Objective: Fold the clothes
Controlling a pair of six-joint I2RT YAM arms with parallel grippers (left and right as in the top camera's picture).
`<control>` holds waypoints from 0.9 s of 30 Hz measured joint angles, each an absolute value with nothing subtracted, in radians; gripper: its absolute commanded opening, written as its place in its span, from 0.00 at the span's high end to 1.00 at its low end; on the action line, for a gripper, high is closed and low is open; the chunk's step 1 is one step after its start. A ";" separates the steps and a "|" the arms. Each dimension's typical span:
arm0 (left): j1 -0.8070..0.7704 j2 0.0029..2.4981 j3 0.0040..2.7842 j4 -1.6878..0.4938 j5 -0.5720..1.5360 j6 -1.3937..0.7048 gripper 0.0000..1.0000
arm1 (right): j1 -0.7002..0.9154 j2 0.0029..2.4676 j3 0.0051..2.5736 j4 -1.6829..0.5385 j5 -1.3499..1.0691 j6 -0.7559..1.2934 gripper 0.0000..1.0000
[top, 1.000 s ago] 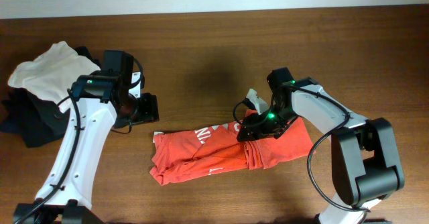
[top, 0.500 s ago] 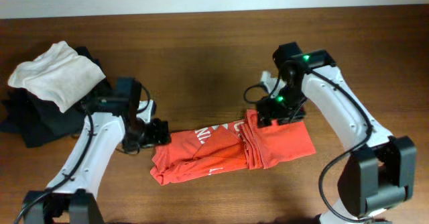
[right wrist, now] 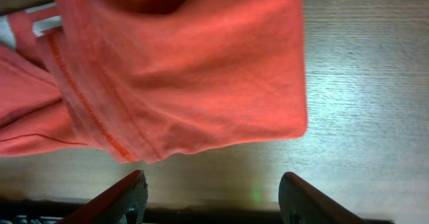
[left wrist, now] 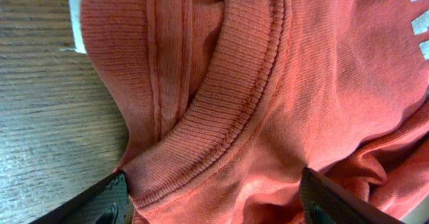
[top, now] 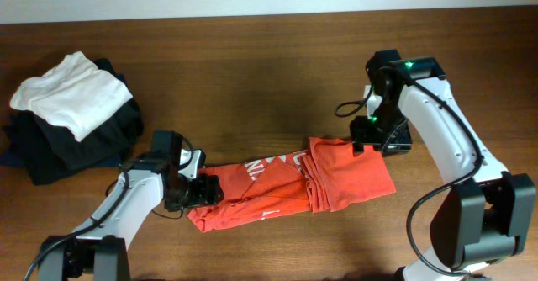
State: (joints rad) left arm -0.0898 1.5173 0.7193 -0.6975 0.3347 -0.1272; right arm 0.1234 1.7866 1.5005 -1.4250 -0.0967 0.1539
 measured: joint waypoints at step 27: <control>0.054 1.530 1.221 -1.110 0.178 -0.120 0.97 | -0.143 1.787 1.502 -1.437 -0.086 0.067 0.33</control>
